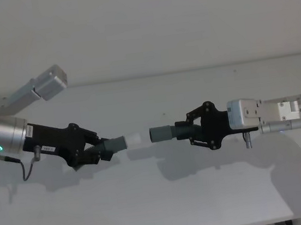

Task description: Use both hands to pick up one end of the pipe from the table, align the ends, and insert them.

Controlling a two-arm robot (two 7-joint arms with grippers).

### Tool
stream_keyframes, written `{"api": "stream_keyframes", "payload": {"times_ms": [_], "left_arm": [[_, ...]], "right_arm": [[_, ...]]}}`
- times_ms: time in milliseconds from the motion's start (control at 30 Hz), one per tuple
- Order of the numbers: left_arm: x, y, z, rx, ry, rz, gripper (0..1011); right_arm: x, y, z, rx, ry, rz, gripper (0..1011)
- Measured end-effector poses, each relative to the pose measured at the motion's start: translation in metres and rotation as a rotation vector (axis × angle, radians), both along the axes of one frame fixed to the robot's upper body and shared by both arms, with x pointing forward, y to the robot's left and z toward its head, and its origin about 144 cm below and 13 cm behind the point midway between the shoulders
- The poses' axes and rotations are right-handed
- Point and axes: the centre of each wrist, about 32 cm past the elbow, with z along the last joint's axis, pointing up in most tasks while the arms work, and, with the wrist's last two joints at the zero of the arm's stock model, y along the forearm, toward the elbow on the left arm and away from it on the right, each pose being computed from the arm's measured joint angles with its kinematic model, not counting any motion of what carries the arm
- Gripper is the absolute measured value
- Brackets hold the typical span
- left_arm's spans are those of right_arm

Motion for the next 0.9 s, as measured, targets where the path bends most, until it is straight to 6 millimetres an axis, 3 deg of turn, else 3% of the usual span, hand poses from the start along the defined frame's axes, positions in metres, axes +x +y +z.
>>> {"api": "stream_keyframes", "payload": {"times_ms": [900], "left_arm": [[0.013, -0.005, -0.005, -0.015, 0.007, -0.013, 331]], "right_arm": [[0.0, 0.0, 0.0, 0.0, 0.0, 0.0, 230]]}}
